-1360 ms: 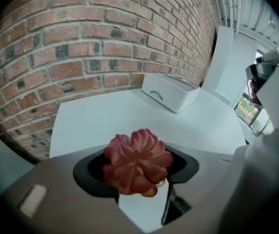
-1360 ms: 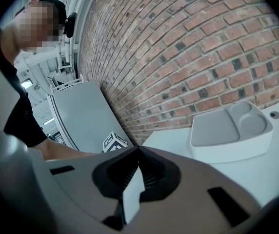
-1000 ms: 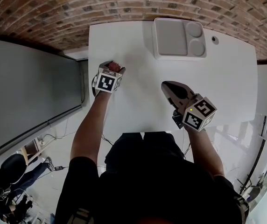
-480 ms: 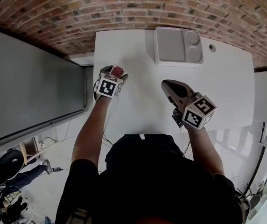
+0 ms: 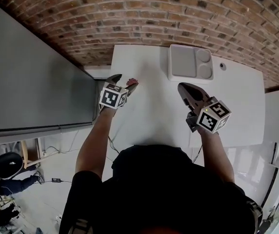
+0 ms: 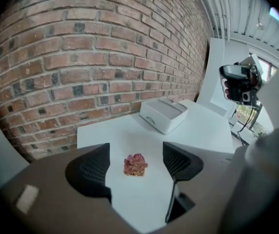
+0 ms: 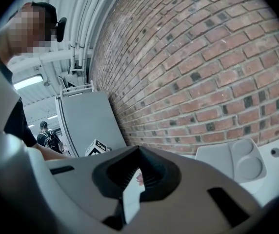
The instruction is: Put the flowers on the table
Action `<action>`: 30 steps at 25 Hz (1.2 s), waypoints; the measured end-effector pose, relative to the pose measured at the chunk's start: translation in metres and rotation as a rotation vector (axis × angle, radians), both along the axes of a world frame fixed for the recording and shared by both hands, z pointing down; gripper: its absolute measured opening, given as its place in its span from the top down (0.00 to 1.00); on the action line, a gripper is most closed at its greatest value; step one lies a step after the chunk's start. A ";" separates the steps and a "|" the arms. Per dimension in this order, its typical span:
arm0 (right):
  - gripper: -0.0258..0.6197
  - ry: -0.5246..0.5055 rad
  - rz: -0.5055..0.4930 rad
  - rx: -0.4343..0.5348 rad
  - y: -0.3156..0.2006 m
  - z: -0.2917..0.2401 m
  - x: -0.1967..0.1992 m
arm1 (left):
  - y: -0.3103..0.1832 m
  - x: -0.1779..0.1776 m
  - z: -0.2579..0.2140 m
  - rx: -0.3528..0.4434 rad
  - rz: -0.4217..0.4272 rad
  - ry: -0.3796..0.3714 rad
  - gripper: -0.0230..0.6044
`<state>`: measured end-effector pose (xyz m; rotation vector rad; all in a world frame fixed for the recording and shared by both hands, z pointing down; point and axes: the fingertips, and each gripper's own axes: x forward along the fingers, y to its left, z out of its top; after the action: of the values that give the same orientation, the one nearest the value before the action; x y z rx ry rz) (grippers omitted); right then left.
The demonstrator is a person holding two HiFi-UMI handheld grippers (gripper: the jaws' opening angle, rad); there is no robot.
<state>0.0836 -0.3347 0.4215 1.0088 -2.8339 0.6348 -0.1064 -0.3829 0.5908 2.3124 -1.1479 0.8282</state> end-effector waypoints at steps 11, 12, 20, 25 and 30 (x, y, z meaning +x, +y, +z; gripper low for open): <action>0.95 -0.005 -0.030 0.085 -0.010 -0.032 -0.015 | 0.018 -0.020 -0.112 0.238 -0.075 0.096 0.65; 0.95 -0.006 -0.033 0.090 -0.010 -0.033 -0.016 | 0.021 -0.022 -0.124 0.265 -0.092 0.120 0.68; 0.95 -0.020 -0.048 0.135 -0.003 -0.047 -0.024 | 0.047 -0.037 -0.188 0.430 -0.193 0.244 0.89; 0.95 0.015 -0.059 0.163 0.005 -0.048 -0.026 | 0.052 -0.040 -0.198 0.469 -0.216 0.246 0.95; 0.95 0.031 -0.064 0.185 0.009 -0.051 -0.030 | 0.051 -0.041 -0.197 0.458 -0.226 0.248 0.95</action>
<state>0.0535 -0.3260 0.3700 0.9386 -2.9269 0.3534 -0.1470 -0.3322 0.3940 2.4779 -1.5693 0.1987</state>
